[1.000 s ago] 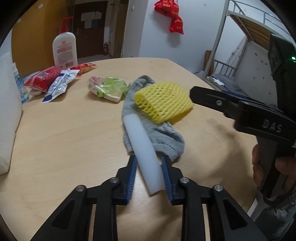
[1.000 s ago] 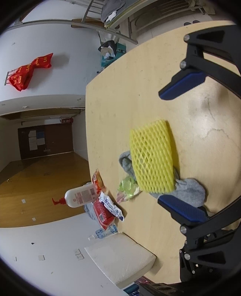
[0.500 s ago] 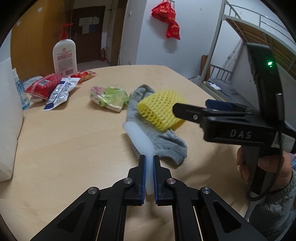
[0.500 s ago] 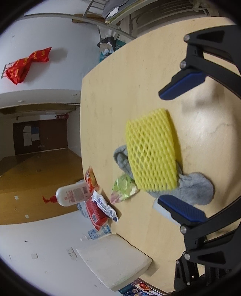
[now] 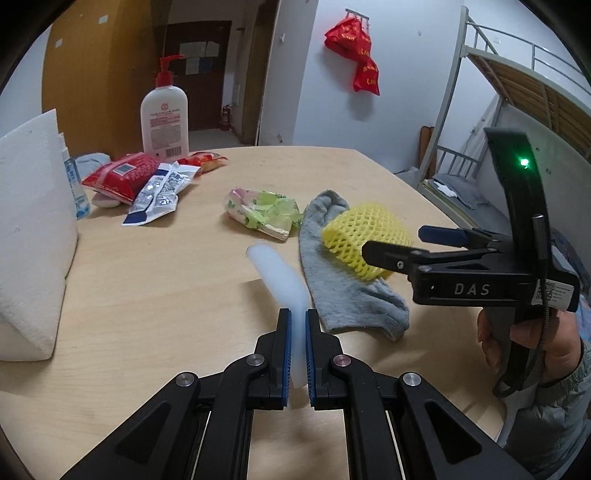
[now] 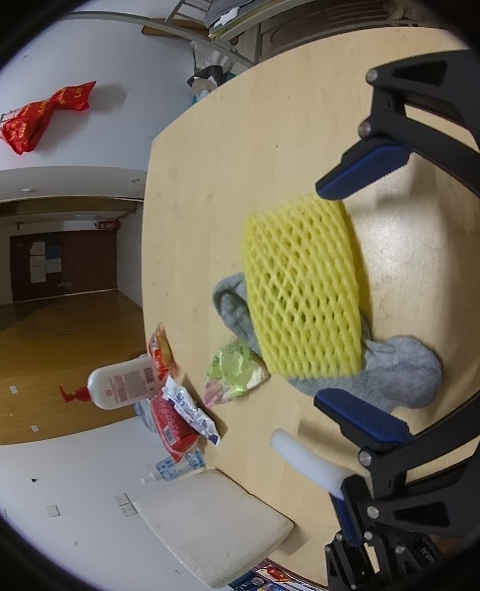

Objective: Organize soft objects
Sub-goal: 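Close the left gripper on the white tube while the right gripper grasps the yellow mesh sleeve, then lift and carry the white tube and yellow mesh sleeve over the foam box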

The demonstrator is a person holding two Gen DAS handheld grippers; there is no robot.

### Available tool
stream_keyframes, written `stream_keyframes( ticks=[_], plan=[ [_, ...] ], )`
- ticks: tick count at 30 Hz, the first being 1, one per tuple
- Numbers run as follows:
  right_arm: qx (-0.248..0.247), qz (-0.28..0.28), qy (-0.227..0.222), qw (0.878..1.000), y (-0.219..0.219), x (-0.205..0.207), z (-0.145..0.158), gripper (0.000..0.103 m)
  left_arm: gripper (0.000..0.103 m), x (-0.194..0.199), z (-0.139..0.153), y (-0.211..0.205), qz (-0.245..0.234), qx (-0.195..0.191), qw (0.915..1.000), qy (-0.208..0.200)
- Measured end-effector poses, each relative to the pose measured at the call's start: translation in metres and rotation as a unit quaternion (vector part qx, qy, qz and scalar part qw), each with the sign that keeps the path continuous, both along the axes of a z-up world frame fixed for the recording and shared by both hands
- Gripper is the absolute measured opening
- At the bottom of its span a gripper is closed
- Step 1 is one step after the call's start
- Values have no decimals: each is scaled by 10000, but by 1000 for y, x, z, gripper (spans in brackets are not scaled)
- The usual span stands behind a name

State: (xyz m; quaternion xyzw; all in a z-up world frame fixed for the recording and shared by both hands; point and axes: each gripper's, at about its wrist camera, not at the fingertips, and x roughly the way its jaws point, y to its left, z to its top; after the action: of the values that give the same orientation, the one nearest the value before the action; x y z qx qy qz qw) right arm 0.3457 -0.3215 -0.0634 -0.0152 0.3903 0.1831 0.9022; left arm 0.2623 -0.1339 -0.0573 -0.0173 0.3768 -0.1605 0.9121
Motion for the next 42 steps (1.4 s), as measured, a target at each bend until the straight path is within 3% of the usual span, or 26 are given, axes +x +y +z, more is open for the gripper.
stream_keyframes(
  ticks=[1,3,7,9,11,18,42],
  plan=[
    [19,5,58,10000,1,2,-2,100,7,0,1,1,2,2,10000,-12],
    [-53,-20,142,9999,1,4,-5,82,7,-1,1,3,32,-4,10000,-29],
    [-257,-70,176,9995,5,5,-9,64,7,-2,2,6,93,-12,9999,-38],
    [-187,-94,145,9997,2,4,-7,36,7,-2,1,8,134,-1,9999,-19],
    [-65,-153,58,9998,-4,1,-2,25,7,-2,2,9,155,-11,9999,-20],
    [309,-285,-326,9986,-19,-19,21,25,7,-6,12,15,269,43,9995,-181],
    [565,-144,-1153,9916,-9,-98,78,25,7,-68,60,31,536,128,9944,-906]
  ],
)
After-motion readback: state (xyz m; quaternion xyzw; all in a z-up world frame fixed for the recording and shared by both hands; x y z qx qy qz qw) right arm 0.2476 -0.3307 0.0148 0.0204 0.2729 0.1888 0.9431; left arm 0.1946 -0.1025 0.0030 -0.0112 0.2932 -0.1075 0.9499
